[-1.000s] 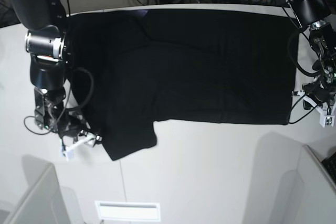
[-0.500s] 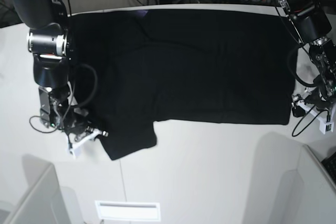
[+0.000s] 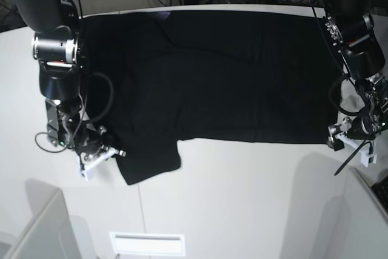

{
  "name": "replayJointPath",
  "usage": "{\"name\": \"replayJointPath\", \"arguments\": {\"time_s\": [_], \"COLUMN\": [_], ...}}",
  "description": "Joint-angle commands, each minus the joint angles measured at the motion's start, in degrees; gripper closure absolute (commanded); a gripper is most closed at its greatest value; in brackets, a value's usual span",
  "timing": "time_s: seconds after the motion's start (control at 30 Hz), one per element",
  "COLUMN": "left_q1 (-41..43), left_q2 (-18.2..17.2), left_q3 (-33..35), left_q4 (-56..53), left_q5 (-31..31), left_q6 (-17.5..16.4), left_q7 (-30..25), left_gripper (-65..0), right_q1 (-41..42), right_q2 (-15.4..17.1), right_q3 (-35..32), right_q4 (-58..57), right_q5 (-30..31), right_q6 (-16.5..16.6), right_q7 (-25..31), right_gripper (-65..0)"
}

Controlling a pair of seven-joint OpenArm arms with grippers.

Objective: Fold the T-shirt properly
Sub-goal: 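Pinch the opposite shirt edge with both grippers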

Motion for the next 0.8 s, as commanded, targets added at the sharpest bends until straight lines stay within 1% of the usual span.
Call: {"name": "replayJointPath", "arguments": {"time_s": [0.0,0.03,0.1,0.27,0.4,0.57,0.63,0.77], "left_q1": [-2.35,-3.15,-4.03,-5.52,-5.87,-5.87,-5.7,-5.34], "left_q2": [-1.43,-1.52,-1.6,-1.52,-1.16,0.77,2.18,2.79], "left_q3": [0.62,1.41,2.11,2.38,2.38,2.38,2.38,2.47], "left_q4": [-0.69,-2.27,-5.34,-12.47,-14.05,-14.05,-13.7,-13.96], "left_q5": [-0.31,-0.31,-0.31,-0.31,-0.22,-0.22,-0.22,-0.22], "left_q6": [0.17,0.0,-1.41,-1.58,-1.58,-1.58,-1.58,-1.58], "left_q7": [-1.27,-2.24,-5.05,-8.84,-9.01,-9.01,-9.01,-8.92], "left_gripper": [-57.6,-57.6,-57.3,-57.3,-57.3,-57.1,-57.1,-56.8], "right_q1": [0.91,0.91,0.91,0.91,0.91,0.91,0.82,0.11], "right_q2": [0.34,0.34,0.34,0.34,0.34,0.34,0.34,0.52], "right_q3": [0.05,0.05,0.05,0.05,0.05,0.05,0.05,0.05], "right_q4": [0.14,0.14,0.14,0.14,0.14,0.14,0.14,0.14], "right_q5": [-1.2,-1.2,-1.2,-1.2,-1.2,-1.2,-1.2,-1.2], "right_q6": [-0.62,-0.62,-0.62,-0.62,-0.62,-0.62,-0.62,-0.62], "right_q7": [-1.8,-1.8,-1.8,-1.8,-1.8,-1.8,-1.8,-1.8], "right_gripper": [0.0,0.0,0.0,0.0,0.0,0.0,0.0,0.0]}}
